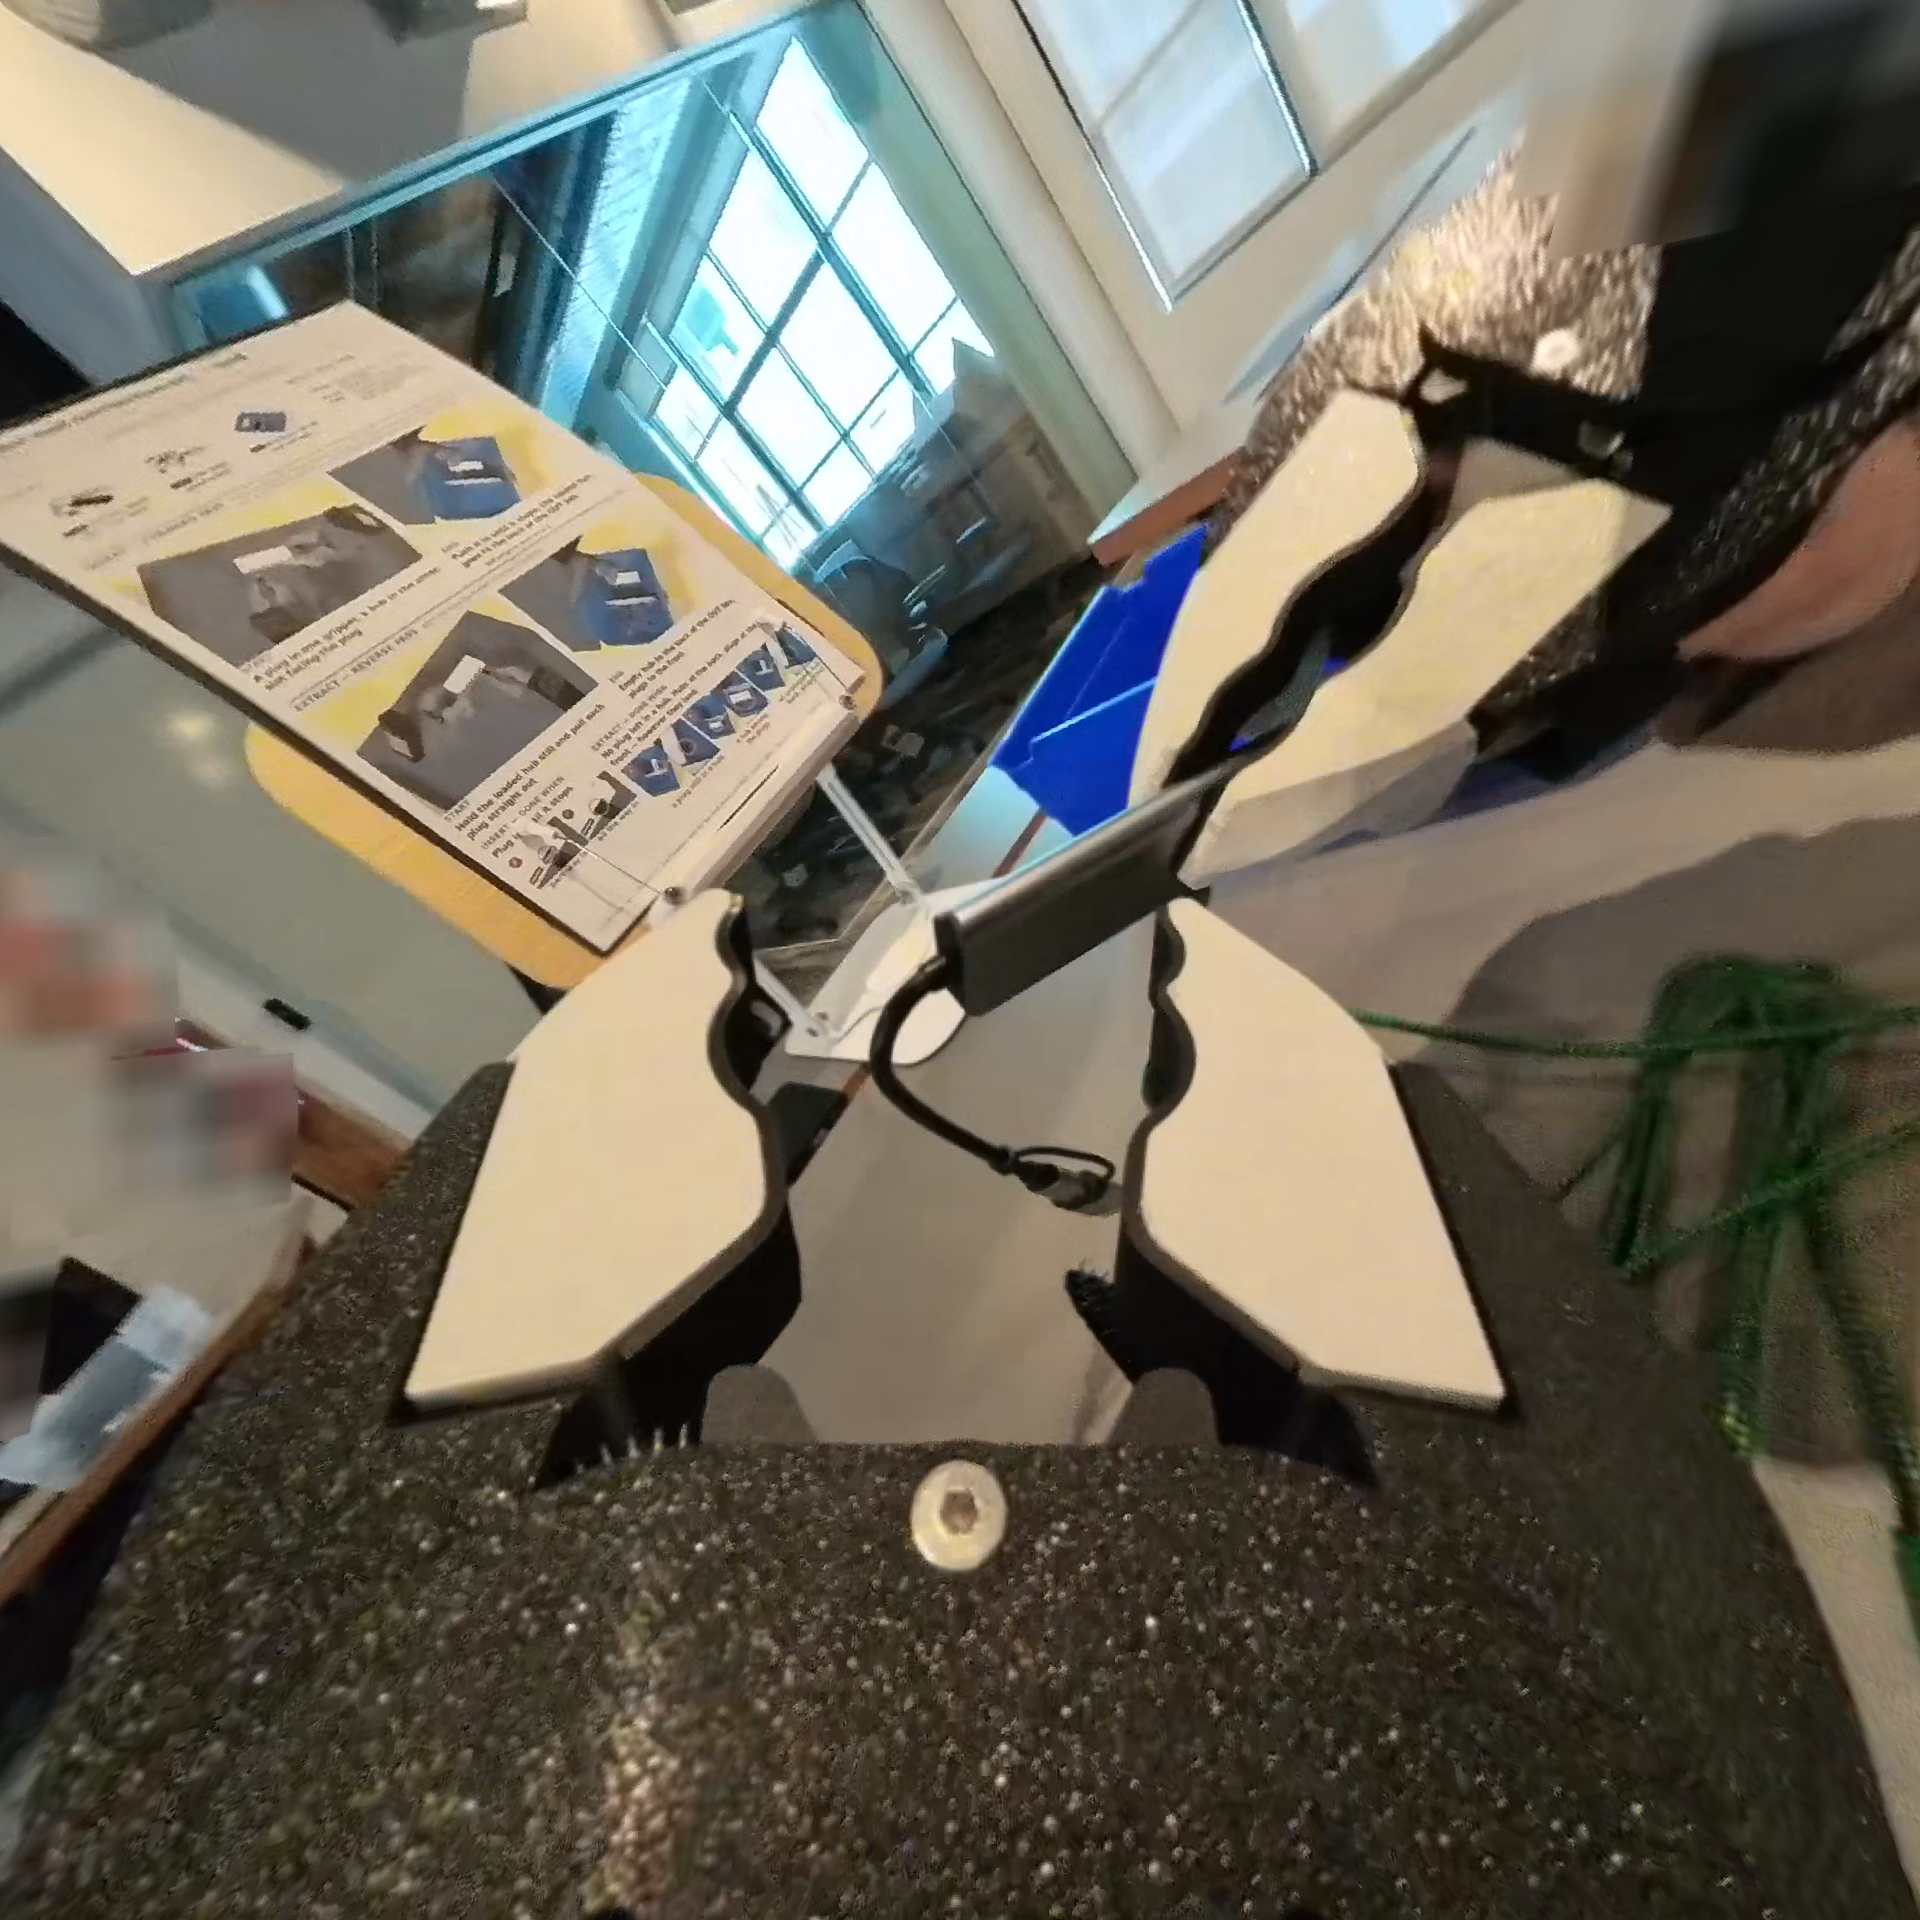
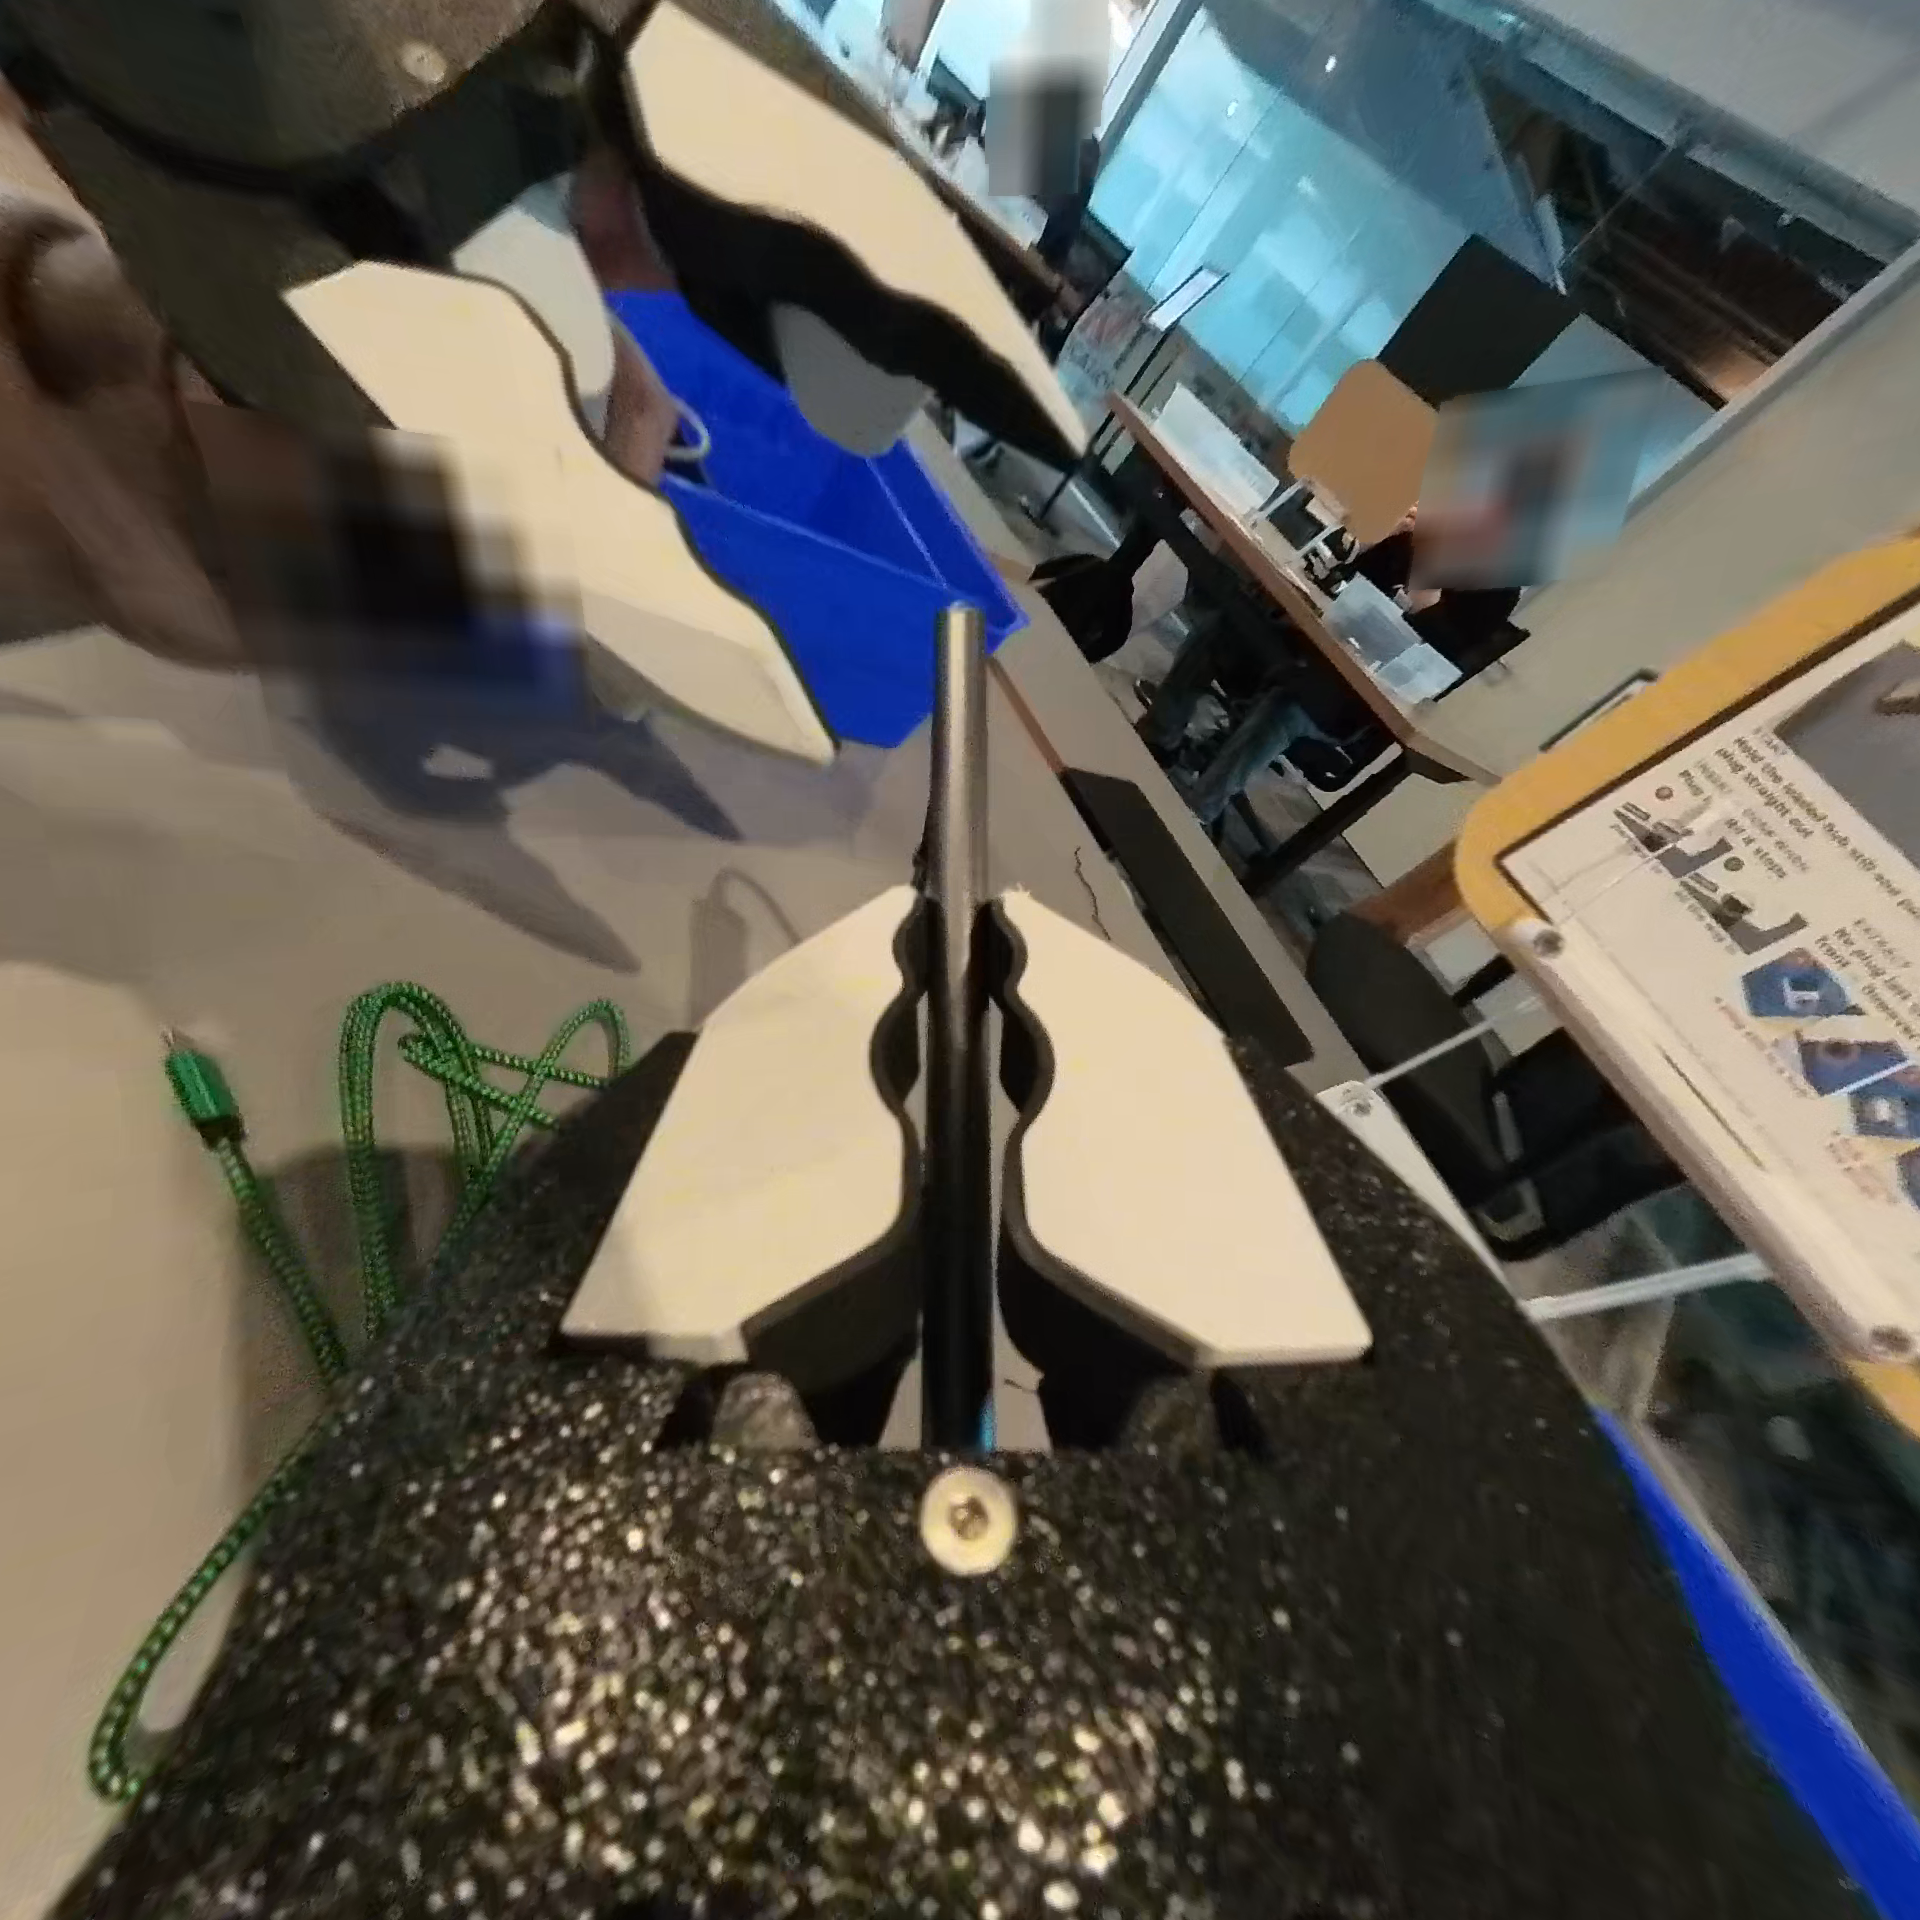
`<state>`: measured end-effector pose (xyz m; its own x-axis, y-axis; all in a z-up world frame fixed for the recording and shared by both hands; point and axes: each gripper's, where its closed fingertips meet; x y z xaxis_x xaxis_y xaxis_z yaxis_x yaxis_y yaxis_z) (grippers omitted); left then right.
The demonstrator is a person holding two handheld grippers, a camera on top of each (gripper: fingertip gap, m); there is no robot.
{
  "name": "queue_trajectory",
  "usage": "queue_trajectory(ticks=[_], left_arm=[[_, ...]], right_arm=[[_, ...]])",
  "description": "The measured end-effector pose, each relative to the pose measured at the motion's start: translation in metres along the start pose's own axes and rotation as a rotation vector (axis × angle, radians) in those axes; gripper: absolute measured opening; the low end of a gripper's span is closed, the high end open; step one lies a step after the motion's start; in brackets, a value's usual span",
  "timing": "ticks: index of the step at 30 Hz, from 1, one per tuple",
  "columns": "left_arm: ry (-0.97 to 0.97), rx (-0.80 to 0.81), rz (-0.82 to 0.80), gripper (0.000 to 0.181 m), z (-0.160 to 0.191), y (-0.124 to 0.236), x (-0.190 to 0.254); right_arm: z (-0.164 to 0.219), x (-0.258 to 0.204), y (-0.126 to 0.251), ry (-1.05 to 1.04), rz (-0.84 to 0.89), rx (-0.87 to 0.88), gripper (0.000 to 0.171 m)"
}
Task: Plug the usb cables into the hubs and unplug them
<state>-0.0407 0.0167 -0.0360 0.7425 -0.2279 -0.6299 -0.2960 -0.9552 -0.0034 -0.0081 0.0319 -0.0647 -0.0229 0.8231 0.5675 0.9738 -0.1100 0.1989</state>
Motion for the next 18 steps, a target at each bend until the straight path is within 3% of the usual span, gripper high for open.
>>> queue_trajectory(ticks=[8,16,18], left_arm=[[-0.254,-0.120,0.060,0.074,0.014,-0.016,0.034],[-0.301,-0.191,0.164,0.021,0.038,-0.021,0.054],[-0.327,-0.217,0.177,0.017,0.041,-0.022,0.058]], right_arm=[[0.009,-0.017,-0.001,0.220,-0.048,-0.145,0.010],[0.019,-0.025,-0.005,0.303,-0.114,-0.186,0.009],[0.023,-0.025,-0.004,0.337,-0.116,-0.212,0.010]])
Point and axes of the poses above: each gripper's, where its closed fingertips meet, y back along the fingers, z out of its underside, x = y × z across the jaws, and after that the axes turned 1 degree about -x, right-handed
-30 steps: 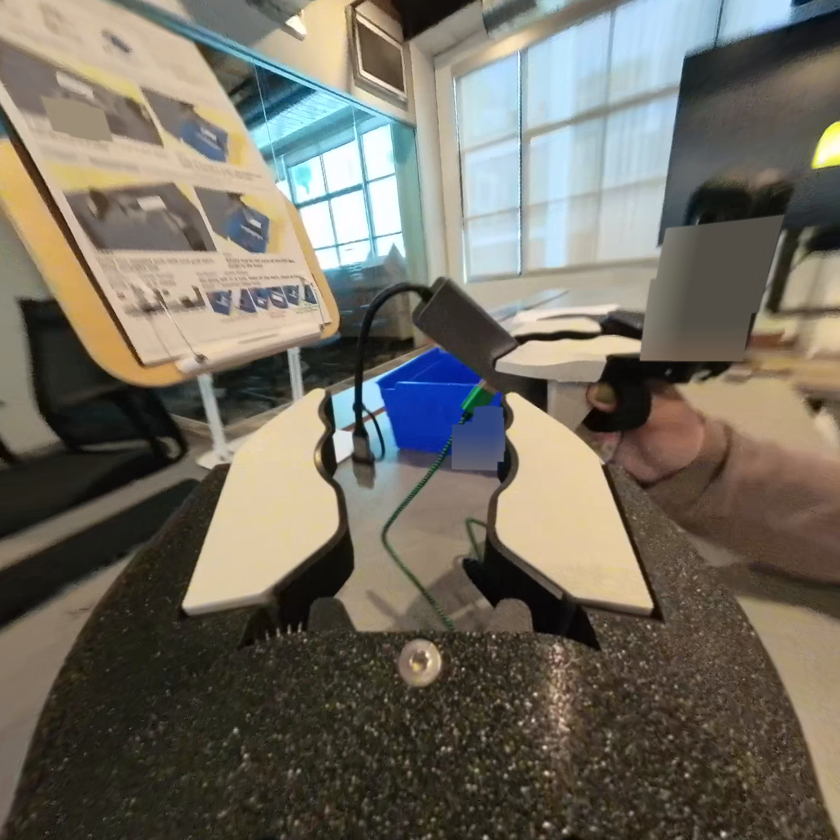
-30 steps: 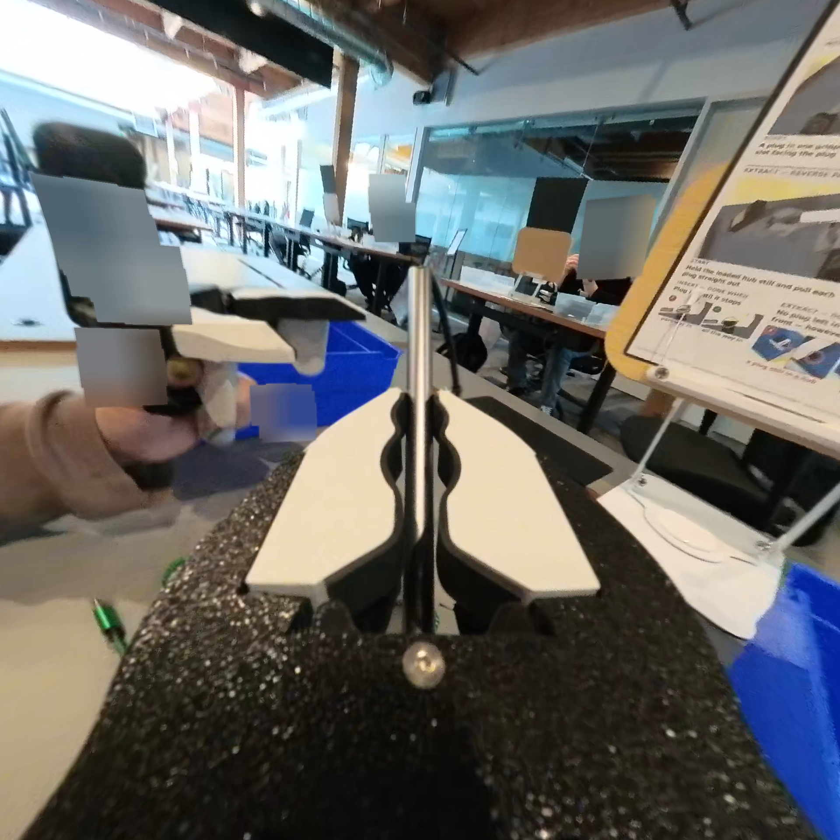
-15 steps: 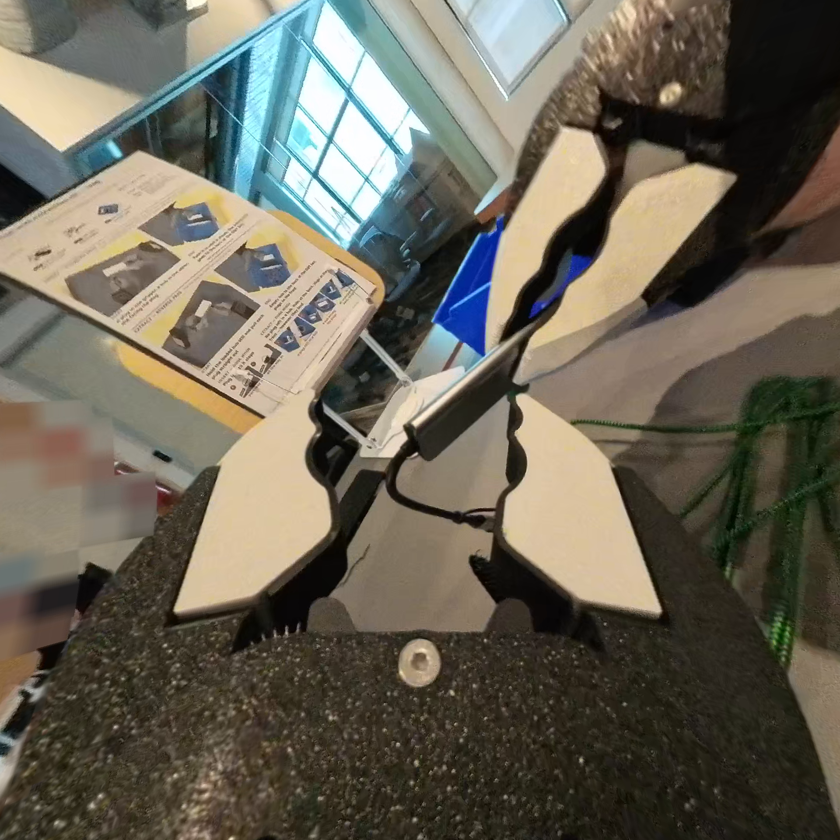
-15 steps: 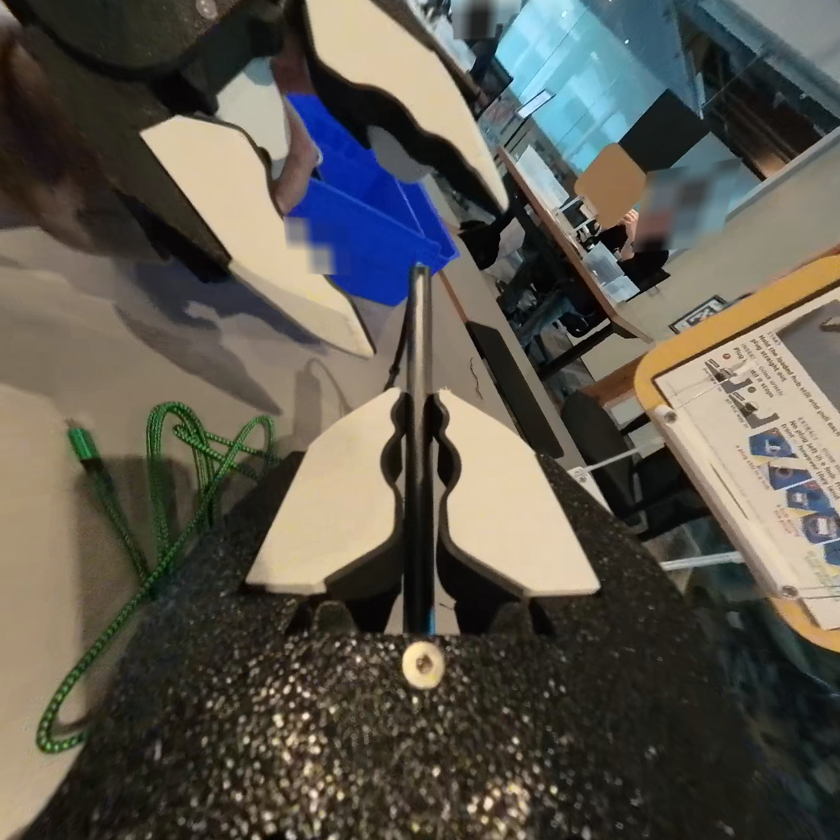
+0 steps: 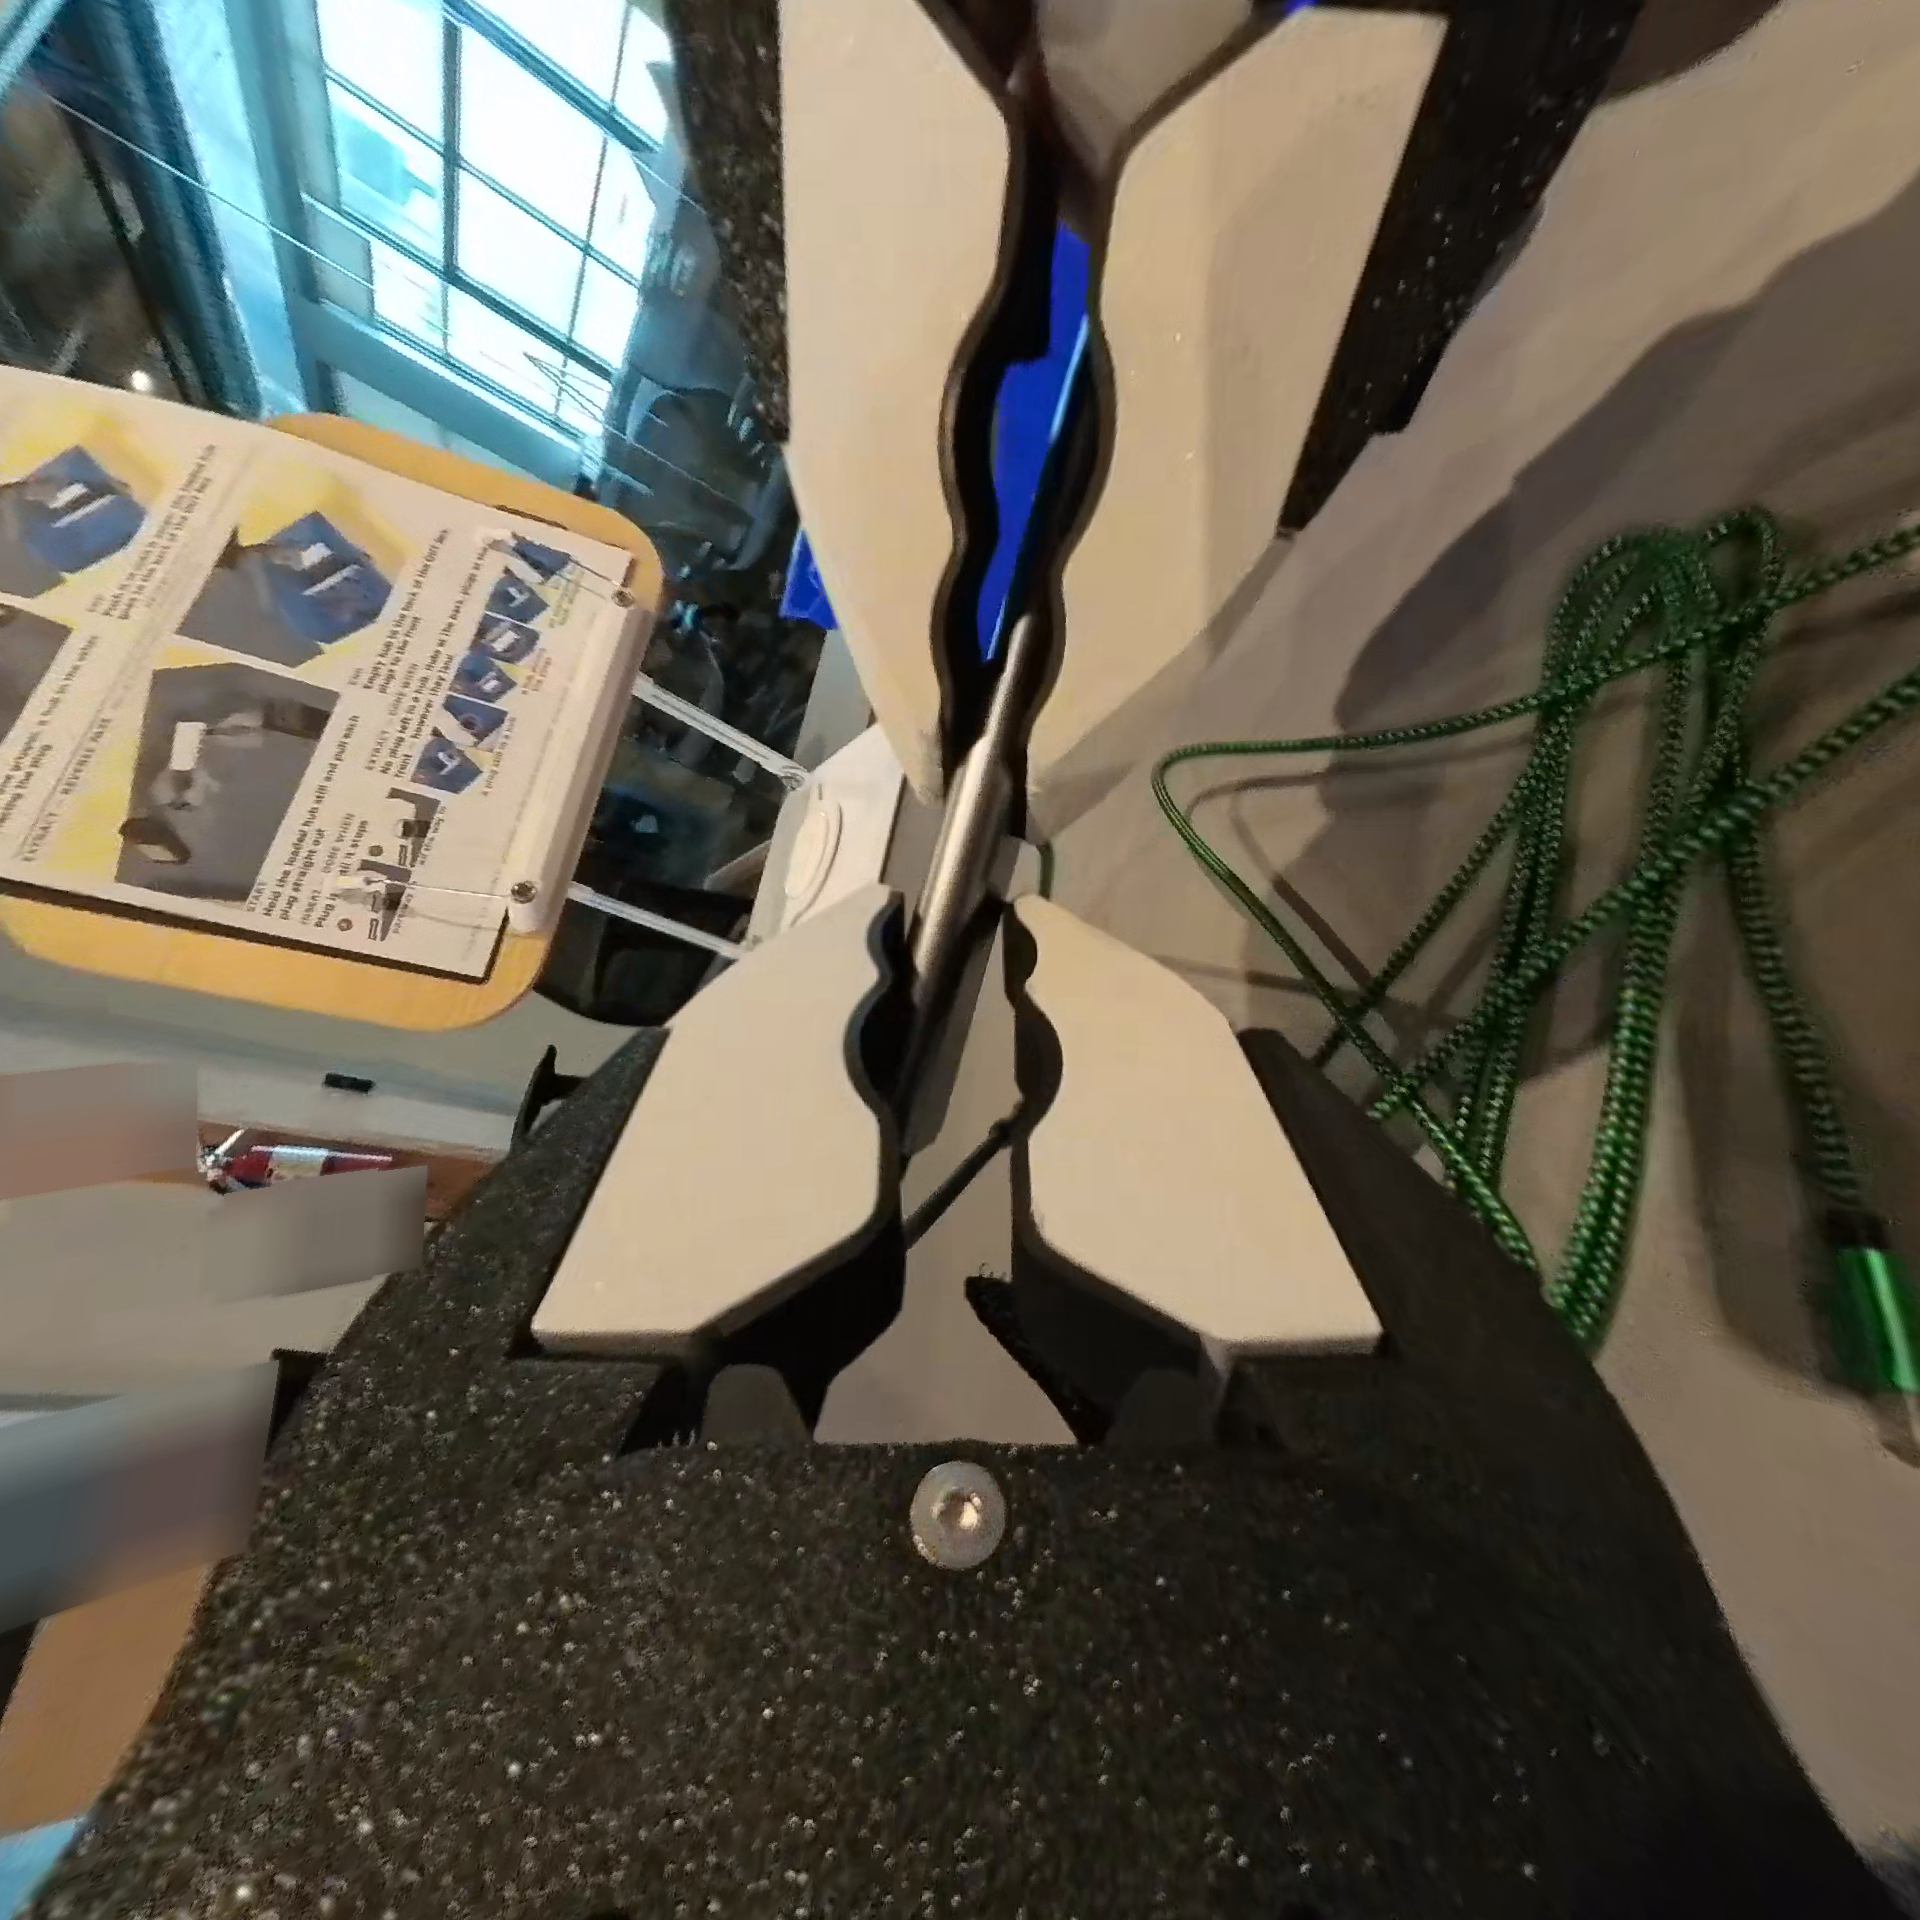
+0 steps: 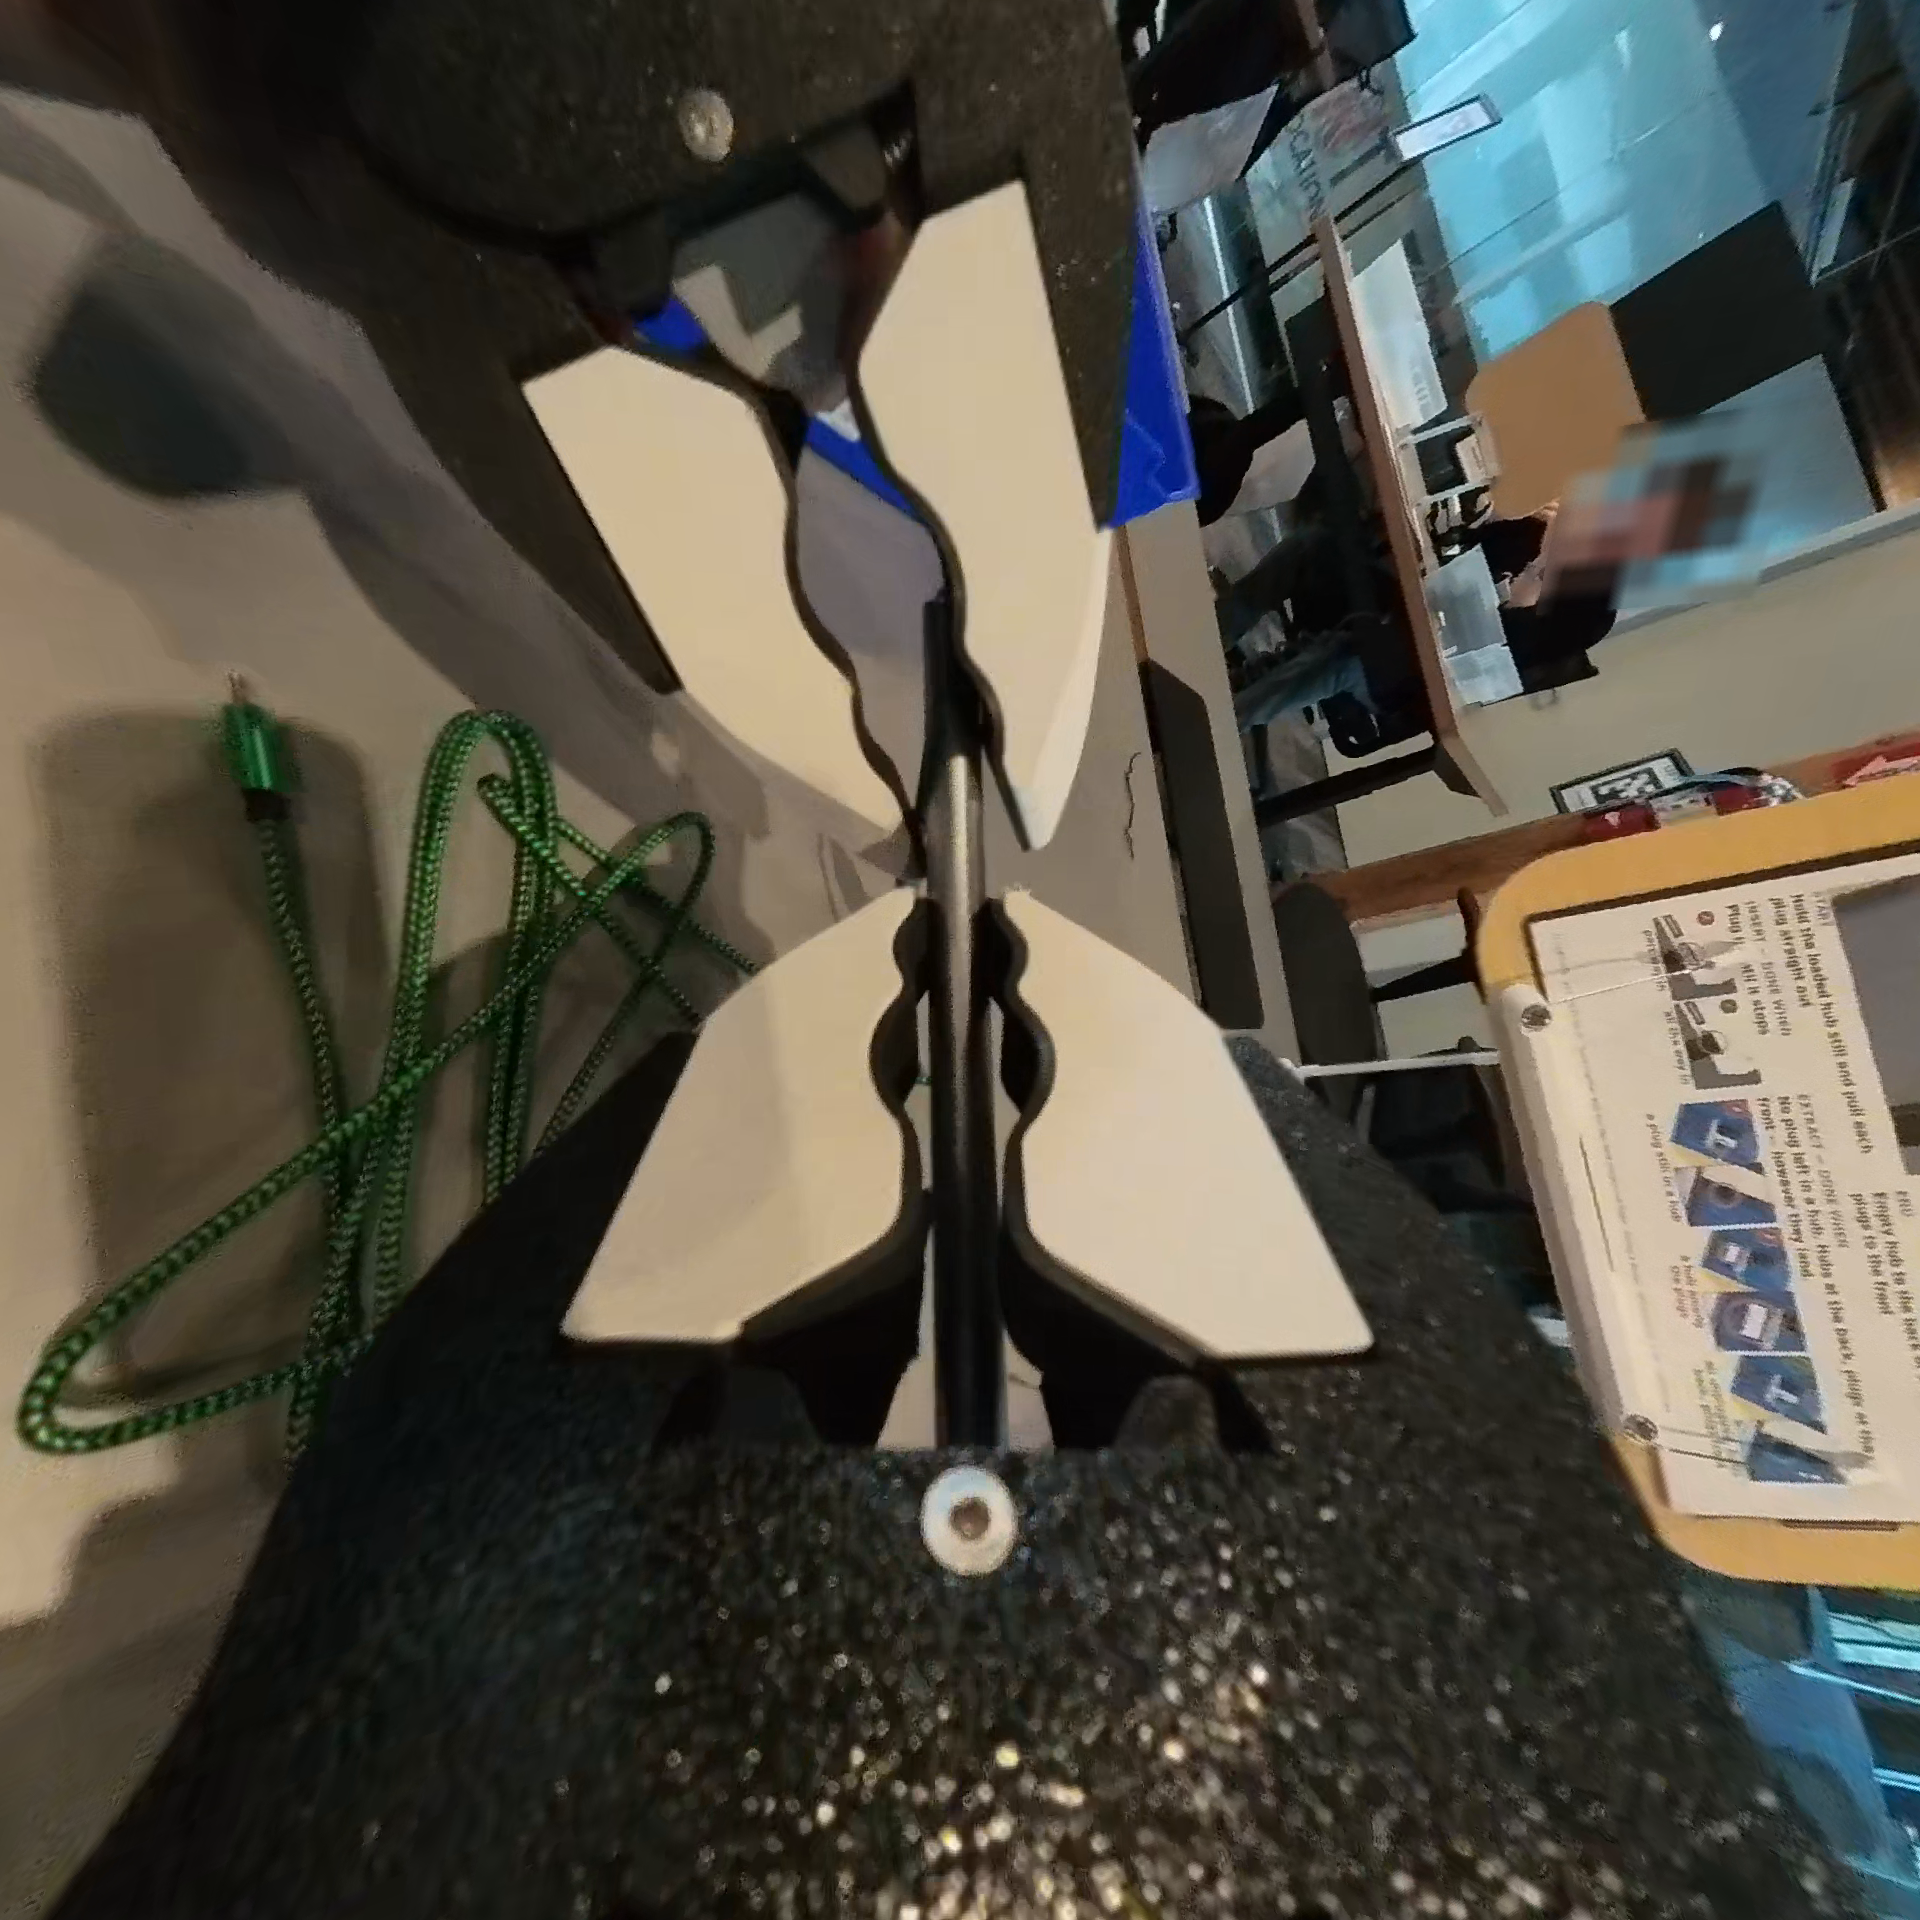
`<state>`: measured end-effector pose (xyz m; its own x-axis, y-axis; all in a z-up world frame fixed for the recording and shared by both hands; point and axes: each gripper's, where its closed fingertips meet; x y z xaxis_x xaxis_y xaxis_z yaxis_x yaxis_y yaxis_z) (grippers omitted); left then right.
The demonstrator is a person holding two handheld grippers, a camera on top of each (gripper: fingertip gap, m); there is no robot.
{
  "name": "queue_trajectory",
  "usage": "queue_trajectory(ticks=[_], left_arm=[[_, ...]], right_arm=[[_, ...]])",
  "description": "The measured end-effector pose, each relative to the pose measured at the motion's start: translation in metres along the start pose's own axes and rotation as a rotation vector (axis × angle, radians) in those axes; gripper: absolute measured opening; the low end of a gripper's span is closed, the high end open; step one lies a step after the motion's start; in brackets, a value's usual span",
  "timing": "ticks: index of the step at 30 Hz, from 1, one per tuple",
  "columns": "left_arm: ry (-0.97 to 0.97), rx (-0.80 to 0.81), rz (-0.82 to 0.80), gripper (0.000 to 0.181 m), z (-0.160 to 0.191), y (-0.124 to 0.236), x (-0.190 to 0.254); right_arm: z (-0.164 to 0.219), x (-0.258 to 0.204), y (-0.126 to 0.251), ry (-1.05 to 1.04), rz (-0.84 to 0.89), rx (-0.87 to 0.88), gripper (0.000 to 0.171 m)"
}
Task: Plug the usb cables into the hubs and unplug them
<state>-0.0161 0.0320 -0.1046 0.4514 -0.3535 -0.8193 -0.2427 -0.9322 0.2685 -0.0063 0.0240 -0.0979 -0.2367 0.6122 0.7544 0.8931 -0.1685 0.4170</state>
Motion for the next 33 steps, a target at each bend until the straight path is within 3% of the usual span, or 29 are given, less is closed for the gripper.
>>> queue_trajectory(ticks=[6,10,13,17,20,25,29,33], left_arm=[[0.076,-0.048,0.065,0.013,0.006,-0.002,0.004],[0.197,-0.006,0.079,0.013,0.006,0.002,-0.004],[0.318,-0.001,0.056,0.010,0.013,0.001,-0.014],[0.535,0.110,0.047,0.010,0.013,0.007,-0.031],[0.668,0.212,0.068,0.010,0.008,0.014,-0.040],[0.832,0.369,0.242,0.010,-0.010,0.022,-0.036],[0.920,0.504,0.397,0.010,-0.030,0.032,-0.032],[0.965,0.584,0.509,0.010,-0.044,0.037,-0.026]], right_arm=[[0.003,0.001,-0.005,0.054,0.053,0.007,0.012],[-0.003,0.017,0.002,0.037,0.190,0.073,0.029],[-0.005,0.040,0.020,-0.035,0.318,0.140,0.034],[-0.002,0.060,0.041,-0.213,0.363,0.263,0.034],[0.012,0.063,0.039,-0.387,0.289,0.295,0.035],[0.006,0.047,0.029,-0.687,-0.014,0.487,0.031],[-0.005,0.041,0.033,-0.799,-0.166,0.601,0.029],[-0.020,0.035,0.042,-0.813,-0.269,0.677,0.014]])
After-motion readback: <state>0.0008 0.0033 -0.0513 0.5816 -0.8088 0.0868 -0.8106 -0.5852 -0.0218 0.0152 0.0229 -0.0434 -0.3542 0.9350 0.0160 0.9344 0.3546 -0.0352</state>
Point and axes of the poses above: each gripper's, where its closed fingertips meet, y back along the fingers, z out of its underside, x = y × z across the jaws, and after that the axes turned 1 degree about -x, right-handed
